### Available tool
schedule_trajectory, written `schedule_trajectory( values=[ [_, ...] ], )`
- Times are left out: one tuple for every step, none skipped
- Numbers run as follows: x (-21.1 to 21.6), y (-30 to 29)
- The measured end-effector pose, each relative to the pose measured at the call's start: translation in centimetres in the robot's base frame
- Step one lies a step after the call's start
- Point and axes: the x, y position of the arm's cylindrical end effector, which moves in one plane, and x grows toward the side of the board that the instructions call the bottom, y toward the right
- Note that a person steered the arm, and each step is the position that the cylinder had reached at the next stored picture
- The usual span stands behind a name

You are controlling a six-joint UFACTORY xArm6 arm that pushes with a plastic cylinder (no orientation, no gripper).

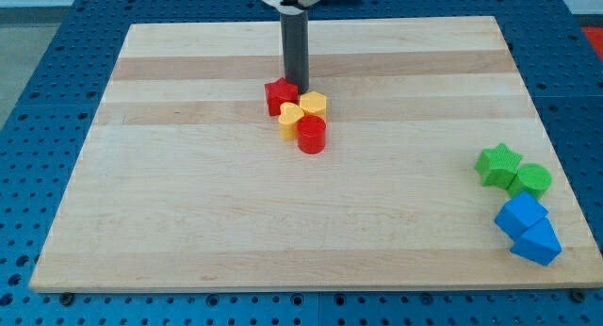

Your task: Place the arm towards the top left of the red star

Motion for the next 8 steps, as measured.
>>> schedule_trajectory(
  values=[
    [-0.8,-1.3],
    [-2.5,-2.5],
    [-3.9,-4.0],
    [-4.3,-5.8],
    [-4.2,-6.7],
    [-3.5,-6.8],
    [-3.4,-6.8],
    [-3.4,-6.7]
  ],
)
